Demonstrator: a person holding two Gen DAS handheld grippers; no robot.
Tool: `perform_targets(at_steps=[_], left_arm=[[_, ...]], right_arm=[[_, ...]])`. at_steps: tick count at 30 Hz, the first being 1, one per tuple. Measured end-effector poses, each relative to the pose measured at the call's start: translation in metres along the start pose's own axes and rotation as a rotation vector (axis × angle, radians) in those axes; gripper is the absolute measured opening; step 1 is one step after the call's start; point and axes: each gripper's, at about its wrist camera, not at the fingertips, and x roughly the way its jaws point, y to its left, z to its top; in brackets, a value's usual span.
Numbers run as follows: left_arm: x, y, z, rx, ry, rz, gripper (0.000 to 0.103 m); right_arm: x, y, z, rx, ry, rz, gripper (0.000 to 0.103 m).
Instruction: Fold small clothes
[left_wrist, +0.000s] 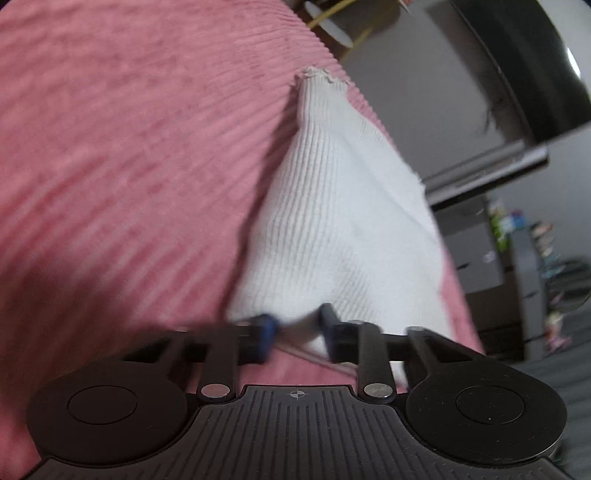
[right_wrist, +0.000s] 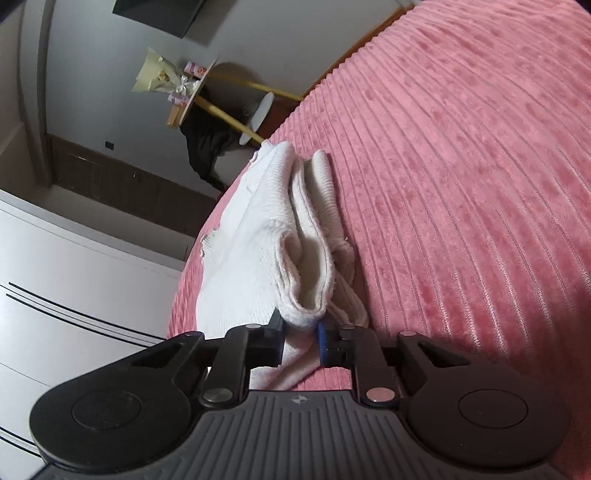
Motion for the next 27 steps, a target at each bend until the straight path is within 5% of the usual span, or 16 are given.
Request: perform_targets(at_steps=[5, 8, 10, 15, 19, 27], left_arm=[[-0.015, -0.009, 0.005, 0.097, -0.043, 0.069, 0.011], [-0.011, -0.011, 0.0, 0.175, -0.03, 0.164, 0.011], [-0.008, -0.008, -0.004, 0.21, -0.014, 0.21, 0.015], [-0.032, -0.025, -0.005, 0.352, -0.048, 0.276, 0.024], [-0.051, -0.047, 0.001, 0.496, -0.169, 0.381, 0.042], [0.006, -0.076, 0.017, 0.624, -0.164, 0.447, 0.042]], right_arm=[[-0.014, 0.025, -0.01, -0.178, -0.09, -0.056, 0.011], [-0.004, 0.031, -0.022, -0.338, -0.083, -0.197, 0.011], [0.013, 0.022, -0.026, -0.378, -0.029, -0.275, 0.015], [-0.011, 0.028, -0.015, -0.357, -0.039, -0.296, 0.028], [-0.026, 0.05, -0.018, -0.523, -0.145, -0.382, 0.028], [0.036, 0.104, -0.031, -0.945, -0.166, -0.448, 0.024]])
